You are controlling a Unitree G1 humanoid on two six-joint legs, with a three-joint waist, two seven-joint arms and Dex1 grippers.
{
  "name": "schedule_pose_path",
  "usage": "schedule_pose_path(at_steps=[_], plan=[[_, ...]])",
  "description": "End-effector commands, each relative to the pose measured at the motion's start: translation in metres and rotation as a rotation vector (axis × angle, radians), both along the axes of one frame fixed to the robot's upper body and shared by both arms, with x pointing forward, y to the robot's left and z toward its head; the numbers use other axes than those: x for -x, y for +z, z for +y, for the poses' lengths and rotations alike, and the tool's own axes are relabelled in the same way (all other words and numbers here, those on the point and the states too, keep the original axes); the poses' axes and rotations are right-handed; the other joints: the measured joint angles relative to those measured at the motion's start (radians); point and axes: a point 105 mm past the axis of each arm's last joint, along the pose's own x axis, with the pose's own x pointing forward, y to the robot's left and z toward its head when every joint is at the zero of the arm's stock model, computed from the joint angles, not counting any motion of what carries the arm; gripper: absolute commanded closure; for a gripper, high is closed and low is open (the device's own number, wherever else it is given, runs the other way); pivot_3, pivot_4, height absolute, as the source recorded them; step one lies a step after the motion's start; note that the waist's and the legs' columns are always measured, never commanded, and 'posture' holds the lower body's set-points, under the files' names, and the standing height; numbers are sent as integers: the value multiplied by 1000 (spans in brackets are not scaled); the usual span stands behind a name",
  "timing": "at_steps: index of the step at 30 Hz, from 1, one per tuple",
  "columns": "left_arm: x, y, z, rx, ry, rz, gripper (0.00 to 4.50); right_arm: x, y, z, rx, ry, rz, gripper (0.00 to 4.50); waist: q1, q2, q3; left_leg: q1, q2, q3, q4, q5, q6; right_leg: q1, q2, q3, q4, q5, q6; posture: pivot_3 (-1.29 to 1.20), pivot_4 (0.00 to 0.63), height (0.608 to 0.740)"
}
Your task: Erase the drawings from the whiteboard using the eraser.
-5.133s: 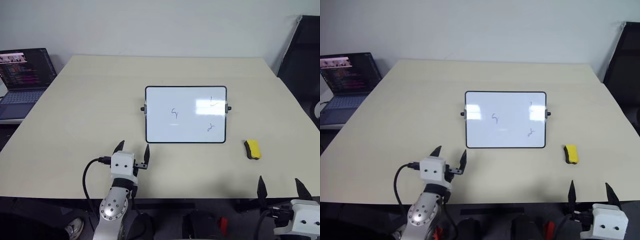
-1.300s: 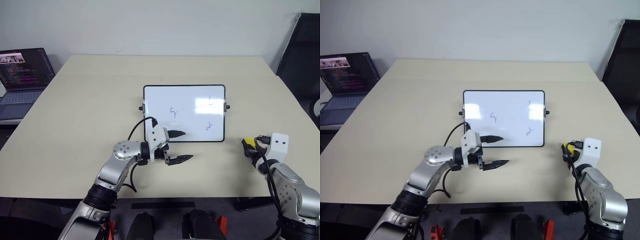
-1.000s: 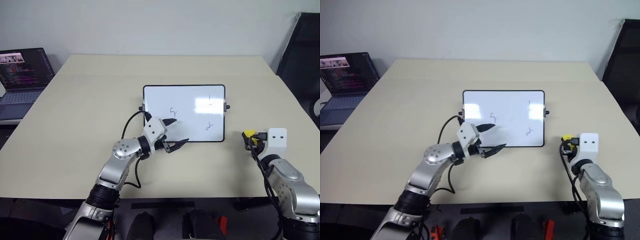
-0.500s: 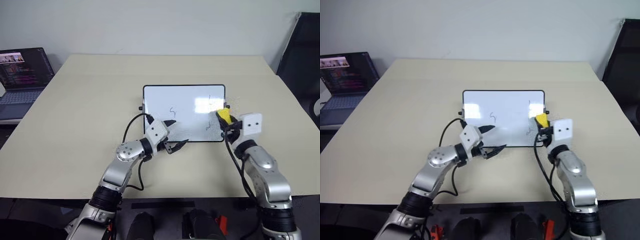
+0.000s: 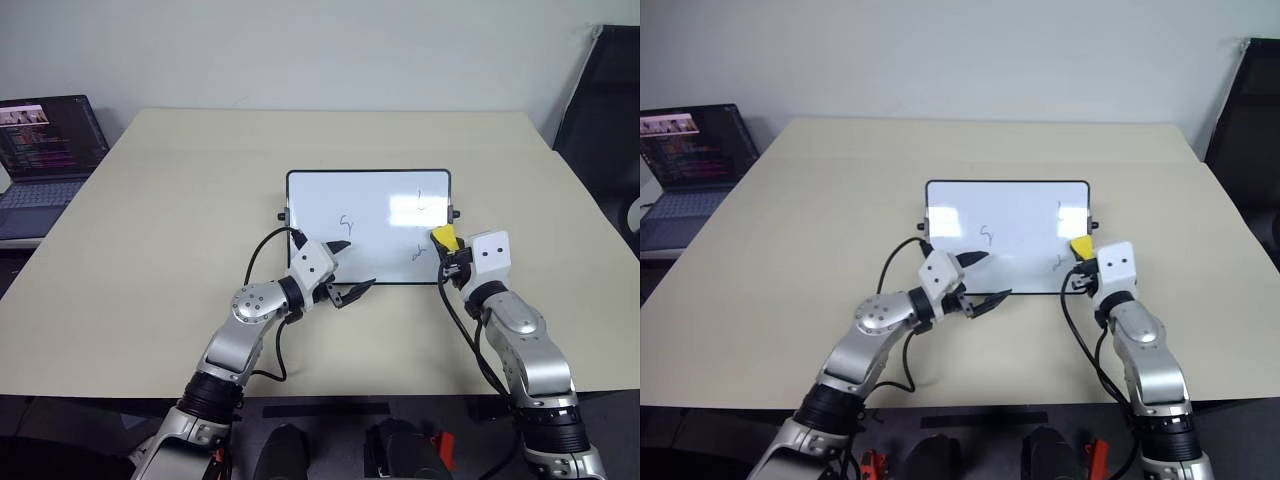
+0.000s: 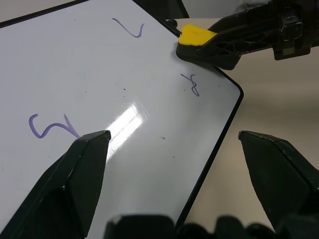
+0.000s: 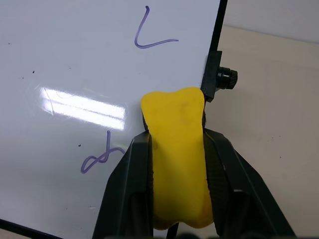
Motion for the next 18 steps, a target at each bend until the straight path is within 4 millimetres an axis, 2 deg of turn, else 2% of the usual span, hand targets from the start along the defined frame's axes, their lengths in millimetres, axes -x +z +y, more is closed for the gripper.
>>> schedule_pose_path(at_steps=[1, 6, 11, 15, 18], plan=[[0, 16, 5, 22, 16, -64, 0, 3, 3, 21, 48, 148, -20, 3464, -1, 0, 0, 0, 0, 0, 0, 0, 0, 0, 0, 0, 0, 0, 0, 0, 150, 740], [-6, 20, 12, 19, 46, -77, 0, 13, -8, 40, 100, 287, 21, 3464, -1, 0, 0, 0, 0, 0, 0, 0, 0, 0, 0, 0, 0, 0, 0, 0, 150, 740], [-3, 18, 18, 17, 61, -74, 0, 17, -16, 45, 66, 326, 61, 3464, 0, 0, 0, 0, 0, 0, 0, 0, 0, 0, 0, 0, 0, 0, 0, 0, 150, 740], [-3, 17, 19, 13, 65, -69, 0, 7, -12, 30, 83, 245, 42, 3464, 0, 0, 0, 0, 0, 0, 0, 0, 0, 0, 0, 0, 0, 0, 0, 0, 150, 740], [-4, 18, 17, 13, 60, -72, 0, 1, -17, 11, 122, 158, 51, 3464, 0, 0, 0, 0, 0, 0, 1, 0, 0, 0, 0, 0, 1, 0, 0, 0, 150, 740]])
